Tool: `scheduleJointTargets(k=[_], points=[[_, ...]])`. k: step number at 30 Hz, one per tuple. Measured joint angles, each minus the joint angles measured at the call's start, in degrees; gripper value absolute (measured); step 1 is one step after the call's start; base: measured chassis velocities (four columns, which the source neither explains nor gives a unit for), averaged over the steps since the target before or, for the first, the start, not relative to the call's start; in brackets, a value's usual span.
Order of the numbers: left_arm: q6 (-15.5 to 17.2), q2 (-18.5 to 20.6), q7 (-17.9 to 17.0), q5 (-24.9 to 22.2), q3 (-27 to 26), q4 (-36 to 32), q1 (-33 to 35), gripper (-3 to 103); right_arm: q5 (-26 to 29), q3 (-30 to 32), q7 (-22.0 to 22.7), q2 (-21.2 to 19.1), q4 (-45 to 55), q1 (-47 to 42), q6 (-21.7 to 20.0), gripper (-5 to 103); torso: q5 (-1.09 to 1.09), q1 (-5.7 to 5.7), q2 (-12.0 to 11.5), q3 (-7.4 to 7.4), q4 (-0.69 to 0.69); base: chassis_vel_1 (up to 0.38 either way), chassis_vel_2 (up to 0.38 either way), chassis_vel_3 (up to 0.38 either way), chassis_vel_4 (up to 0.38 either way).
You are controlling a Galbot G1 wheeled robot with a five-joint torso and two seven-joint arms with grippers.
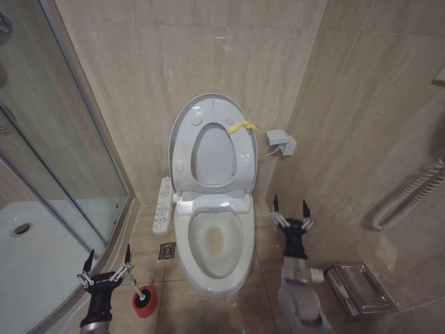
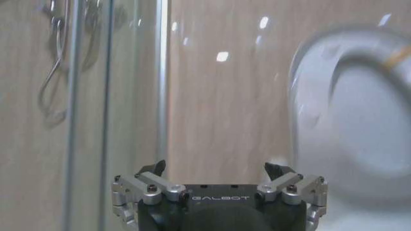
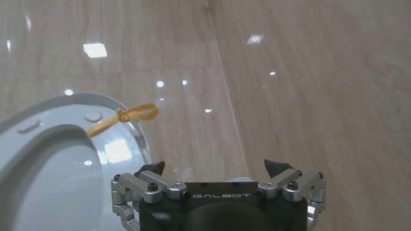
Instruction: Open the toilet lid, clean the toilet bowl with a toilet brush, close the toilet lid, and flush.
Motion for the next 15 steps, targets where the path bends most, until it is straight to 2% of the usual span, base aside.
scheduleJointTargets(k=[3,4,8,9,13,15], points=[[-2.6,0.1,2.7,-1.1,-0.8,-3.9,0.7,100,0.7,-1.6,2.1,-3.3,-1.9,6.1,-5.2,100,-0.01,0.00,0.0,0.00,0.03,0.000,0.000,0.000,0.000],[-2.6,0.1,2.7,-1.1,-0.8,-3.9,0.7,100,0.7,-1.6,2.1,-3.3,-1.9,6.1,-5.2,100,-0.01,0.00,0.0,0.00,0.03,0.000,0.000,0.000,0.000],[-2.4,0.0,3.5,-1.8,-1.4,-7.3,0.9,100,3.1,-4.5,3.9,-7.7,-5.8,12.9,-11.6,100,0.01,0.01,0.0,0.00,-0.01,0.000,0.000,0.000,0.000],[-2.4,0.0,3.5,-1.8,-1.4,-7.3,0.9,100,3.1,-4.5,3.9,-7.7,-5.8,12.9,-11.6,100,0.01,0.01,0.0,0.00,-0.01,0.000,0.000,0.000,0.000],[-1.6,-0.1,3.5,-1.8,-2.8,-9.7,1.6,100,7.3,-7.6,5.3,-11.7,-14.1,22.7,-15.7,100,0.01,0.01,0.0,0.01,-0.01,0.000,0.000,0.000,0.000],[-1.6,-0.1,3.5,-1.8,-3.3,-10.0,1.8,100,8.5,-8.4,5.3,-12.2,-15.8,25.1,-16.1,100,0.00,0.01,0.0,0.01,-0.01,0.000,0.000,0.000,0.000]])
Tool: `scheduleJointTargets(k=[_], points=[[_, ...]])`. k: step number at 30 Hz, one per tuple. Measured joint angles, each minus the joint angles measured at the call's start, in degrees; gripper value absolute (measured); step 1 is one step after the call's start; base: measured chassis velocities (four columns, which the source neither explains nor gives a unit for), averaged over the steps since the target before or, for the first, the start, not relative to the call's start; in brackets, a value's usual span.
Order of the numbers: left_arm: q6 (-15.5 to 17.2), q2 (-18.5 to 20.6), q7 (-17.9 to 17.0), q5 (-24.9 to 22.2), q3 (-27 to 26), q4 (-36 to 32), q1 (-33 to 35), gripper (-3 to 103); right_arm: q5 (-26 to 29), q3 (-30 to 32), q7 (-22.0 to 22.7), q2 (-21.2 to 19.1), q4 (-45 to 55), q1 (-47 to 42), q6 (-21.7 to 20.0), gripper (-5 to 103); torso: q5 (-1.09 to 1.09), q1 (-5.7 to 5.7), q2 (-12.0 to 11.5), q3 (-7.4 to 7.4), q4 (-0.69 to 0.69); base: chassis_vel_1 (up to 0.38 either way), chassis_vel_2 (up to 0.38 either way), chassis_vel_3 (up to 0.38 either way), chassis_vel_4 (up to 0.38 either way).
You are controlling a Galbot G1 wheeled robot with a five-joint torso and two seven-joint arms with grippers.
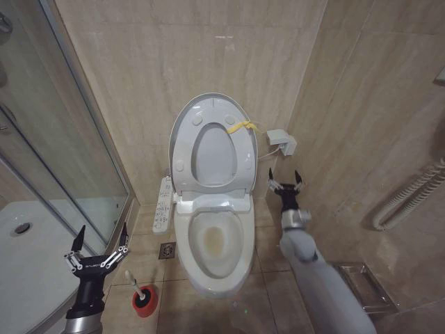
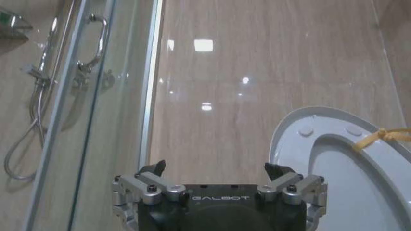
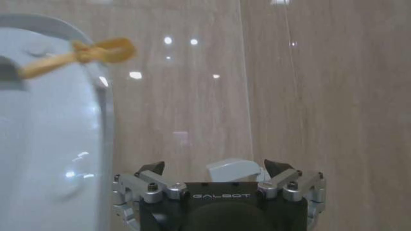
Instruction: Open the toilet lid, clean the toilet bowl with a toilet brush, close the toilet lid, and flush.
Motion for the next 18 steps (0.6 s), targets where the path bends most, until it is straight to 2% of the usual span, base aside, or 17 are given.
scheduleJointTargets(k=[2,5,13,18], points=[[0.2,-0.1,0.0,0.0,-0.9,-0.2,0.3,100,3.1,-2.3,-0.7,-0.8,-4.2,5.7,-0.9,100,-0.01,0.00,0.0,0.00,0.02,0.000,0.000,0.000,0.000],[0.3,-0.6,-0.1,0.1,-1.6,-0.2,0.4,100,4.5,-4.3,-2.2,-0.8,-8.4,10.4,-1.2,100,-0.01,0.00,0.0,0.00,0.03,0.000,0.000,0.000,0.000],[0.5,-1.8,-0.1,-0.4,-3.4,-2.7,1.8,100,3.3,-8.6,-7.8,-0.1,-22.6,22.2,0.8,100,-0.01,0.01,0.0,0.00,0.01,0.000,0.000,0.000,0.000],[0.5,-1.6,-0.2,-1.3,-5.0,-4.0,2.7,100,3.0,-9.9,-10.5,-0.4,-26.4,25.8,1.3,100,-0.01,0.00,0.0,-0.01,0.00,0.000,0.000,0.000,0.000]])
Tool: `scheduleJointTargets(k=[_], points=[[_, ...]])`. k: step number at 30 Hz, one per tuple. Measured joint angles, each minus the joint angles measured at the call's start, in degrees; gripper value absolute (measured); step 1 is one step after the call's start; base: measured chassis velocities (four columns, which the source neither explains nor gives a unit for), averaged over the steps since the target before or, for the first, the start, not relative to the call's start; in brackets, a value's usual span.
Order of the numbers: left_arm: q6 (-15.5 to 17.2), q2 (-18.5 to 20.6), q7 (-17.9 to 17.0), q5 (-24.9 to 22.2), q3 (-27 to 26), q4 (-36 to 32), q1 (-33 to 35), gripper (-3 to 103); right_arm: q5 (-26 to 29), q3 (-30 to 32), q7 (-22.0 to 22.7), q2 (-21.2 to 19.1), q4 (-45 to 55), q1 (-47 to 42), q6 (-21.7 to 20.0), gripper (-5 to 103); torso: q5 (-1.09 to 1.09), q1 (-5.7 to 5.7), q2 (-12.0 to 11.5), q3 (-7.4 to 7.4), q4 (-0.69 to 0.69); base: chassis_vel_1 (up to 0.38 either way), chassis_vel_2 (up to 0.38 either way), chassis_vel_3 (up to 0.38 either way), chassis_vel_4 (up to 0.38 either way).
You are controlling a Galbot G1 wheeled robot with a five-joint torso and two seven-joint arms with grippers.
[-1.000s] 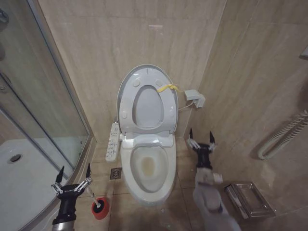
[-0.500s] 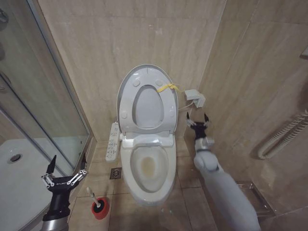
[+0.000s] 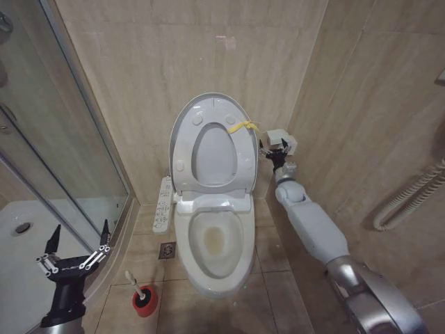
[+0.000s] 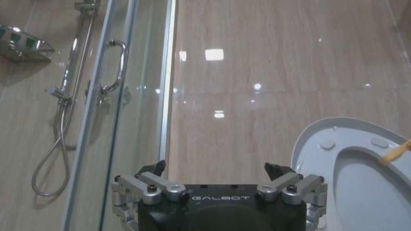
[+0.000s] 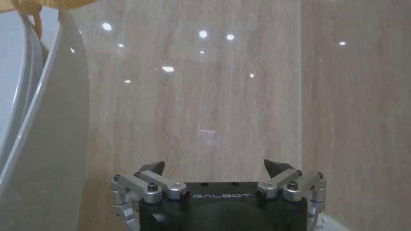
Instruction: Open the toilet lid, clean the toilet bowl with a toilet brush, close the toilet lid, and flush.
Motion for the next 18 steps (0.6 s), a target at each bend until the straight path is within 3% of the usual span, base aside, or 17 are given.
scheduleJointTargets(k=[6,10,18], points=[[-0.2,-0.1,-0.3,-0.3,-0.4,0.0,0.2,100,0.2,-0.2,-1.1,0.6,1.9,0.0,0.0,100,-0.01,0.00,0.0,-0.01,0.00,0.000,0.000,0.000,0.000],[-0.2,-0.5,-0.8,-0.2,0.1,0.8,-0.1,100,1.0,0.1,-1.0,2.2,5.1,-1.8,0.1,100,-0.02,0.00,0.0,-0.01,-0.13,0.000,0.000,0.000,0.000],[-0.2,-0.5,-1.3,-0.6,0.0,1.3,-0.4,100,1.5,0.3,0.5,1.6,13.6,-8.0,0.1,100,-0.01,0.00,0.0,-0.01,-0.06,0.000,0.000,0.000,0.000]])
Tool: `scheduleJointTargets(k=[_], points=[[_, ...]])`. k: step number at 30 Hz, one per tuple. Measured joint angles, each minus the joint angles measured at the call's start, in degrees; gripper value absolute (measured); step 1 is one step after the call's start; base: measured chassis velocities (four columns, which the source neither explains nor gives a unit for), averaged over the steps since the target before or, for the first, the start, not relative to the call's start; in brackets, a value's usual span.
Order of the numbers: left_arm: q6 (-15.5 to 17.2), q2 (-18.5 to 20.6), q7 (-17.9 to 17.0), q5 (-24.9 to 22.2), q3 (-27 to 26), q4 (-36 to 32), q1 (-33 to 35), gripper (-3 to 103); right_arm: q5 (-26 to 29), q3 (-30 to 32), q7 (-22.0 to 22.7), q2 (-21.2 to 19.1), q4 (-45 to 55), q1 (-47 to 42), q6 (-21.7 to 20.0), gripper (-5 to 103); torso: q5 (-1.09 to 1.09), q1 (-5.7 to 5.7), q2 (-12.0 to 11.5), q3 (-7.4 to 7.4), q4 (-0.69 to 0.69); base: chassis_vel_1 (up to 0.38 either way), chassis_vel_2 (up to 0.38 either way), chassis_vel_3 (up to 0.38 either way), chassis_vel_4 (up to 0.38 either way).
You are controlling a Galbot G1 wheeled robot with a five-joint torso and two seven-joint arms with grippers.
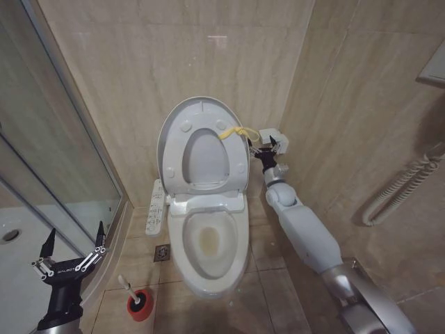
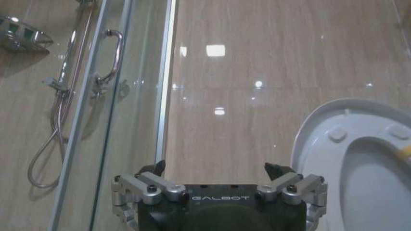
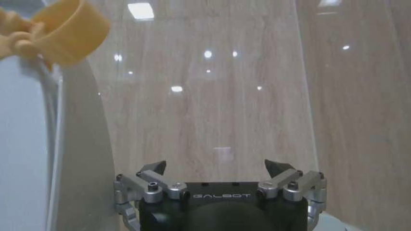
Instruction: Open the toilet lid, clean the toilet bowl with a toilet brush, close the toilet lid, and flush.
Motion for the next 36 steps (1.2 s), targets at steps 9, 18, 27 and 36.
scheduleJointTargets(k=[9,18,27,36], points=[[0.1,-0.6,-0.1,0.2,1.5,1.2,-1.4,100,-1.3,3.4,0.6,-4.0,12.7,-12.1,2.4,100,0.01,-0.02,0.0,0.00,0.15,0.000,0.000,0.000,0.000],[0.2,-2.2,-0.2,2.4,4.5,2.5,-2.9,100,-2.0,7.2,0.5,-5.8,19.4,-25.5,7.7,100,0.01,-0.02,0.0,0.00,0.10,0.000,0.000,0.000,0.000],[0.3,-1.9,-0.4,2.4,4.3,2.4,-3.0,100,-3.9,8.0,0.5,-5.3,25.8,-35.0,11.1,100,0.00,-0.02,0.0,0.00,0.04,0.000,0.000,0.000,0.000],[-0.4,-2.3,-0.7,2.0,4.2,2.5,-3.1,100,-9.1,6.3,0.5,-5.7,30.2,-44.2,14.7,100,-0.02,-0.02,0.0,-0.01,0.00,0.000,0.000,0.000,0.000]])
